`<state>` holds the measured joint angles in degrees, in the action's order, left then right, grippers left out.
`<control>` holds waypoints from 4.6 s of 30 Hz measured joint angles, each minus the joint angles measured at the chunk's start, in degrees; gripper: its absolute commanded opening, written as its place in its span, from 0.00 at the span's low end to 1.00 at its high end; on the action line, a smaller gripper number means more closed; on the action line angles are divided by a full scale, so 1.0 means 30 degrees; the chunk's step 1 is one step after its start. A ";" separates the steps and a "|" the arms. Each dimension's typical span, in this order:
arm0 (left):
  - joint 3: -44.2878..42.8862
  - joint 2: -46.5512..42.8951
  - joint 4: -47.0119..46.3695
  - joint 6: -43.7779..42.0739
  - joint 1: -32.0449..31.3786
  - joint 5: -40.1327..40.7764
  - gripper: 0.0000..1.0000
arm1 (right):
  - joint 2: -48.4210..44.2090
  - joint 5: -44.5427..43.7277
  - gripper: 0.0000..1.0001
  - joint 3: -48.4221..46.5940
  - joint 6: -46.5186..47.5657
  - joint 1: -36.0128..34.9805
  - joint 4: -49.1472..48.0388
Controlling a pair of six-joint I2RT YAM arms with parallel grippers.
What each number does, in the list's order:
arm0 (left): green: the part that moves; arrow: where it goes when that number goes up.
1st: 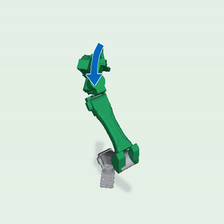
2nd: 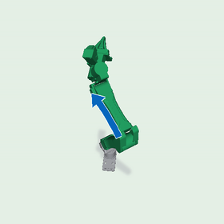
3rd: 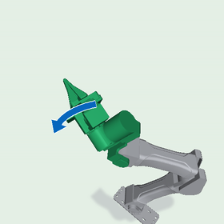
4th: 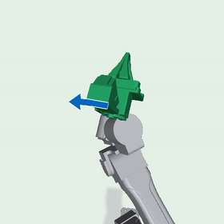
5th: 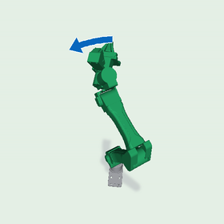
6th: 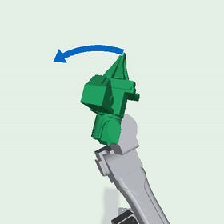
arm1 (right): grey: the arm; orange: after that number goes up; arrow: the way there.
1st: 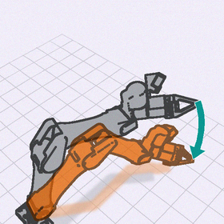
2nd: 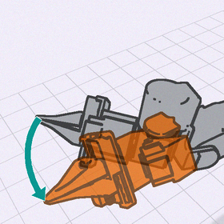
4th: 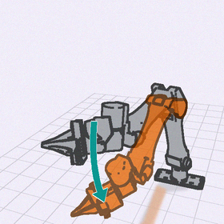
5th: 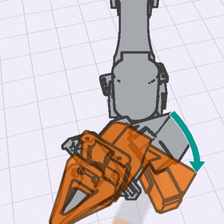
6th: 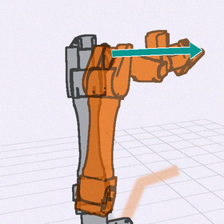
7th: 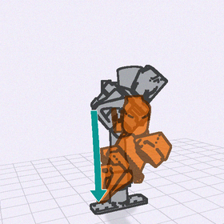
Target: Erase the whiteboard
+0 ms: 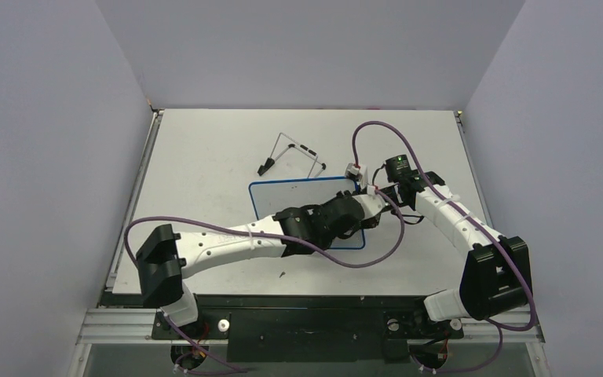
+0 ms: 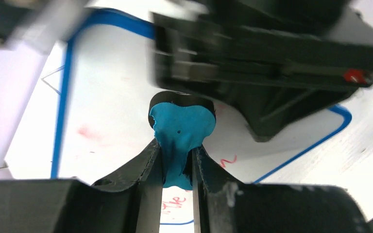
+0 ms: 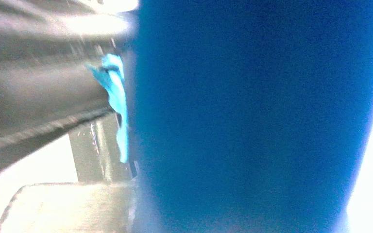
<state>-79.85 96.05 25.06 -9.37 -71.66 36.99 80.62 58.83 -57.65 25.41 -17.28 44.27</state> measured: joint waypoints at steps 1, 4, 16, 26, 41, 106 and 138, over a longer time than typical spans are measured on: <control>0.0000 -0.0306 -0.0117 0.0175 0.0364 -0.0597 0.00 | 0.0000 0.0000 0.00 0.0000 -0.0007 0.0015 0.0007; 0.0000 -0.1399 -0.0860 0.0860 0.1661 -0.2018 0.00 | -0.0051 0.0000 0.00 0.0000 -0.0051 0.0015 0.0044; 0.4539 -0.4692 -0.3395 0.3679 0.2943 -0.3366 0.00 | -0.0189 -0.0029 0.00 0.0000 0.0175 0.0015 0.0197; 1.2444 -0.9391 -0.6747 0.8145 0.5115 -0.5049 0.00 | -0.0189 -0.0029 0.00 0.0000 0.0182 0.0015 0.0204; 1.1417 -0.7220 -1.0018 0.9989 0.5333 -0.3942 0.00 | -0.0189 -0.0015 0.00 0.0000 -0.0299 0.0423 0.0306; 0.7810 -0.5814 -1.0761 1.1497 0.5406 0.1049 0.00 | -0.0204 0.0000 0.00 0.0000 -0.0393 0.0364 0.0364; 2.2185 -1.6050 -1.2480 1.5125 0.7461 -0.3388 0.00 | -0.0459 -0.0095 0.00 0.0153 -0.0197 0.0656 0.0517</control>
<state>-13.30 47.90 -12.38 36.01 -49.28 26.83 79.24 58.54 -57.19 24.82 -15.31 45.82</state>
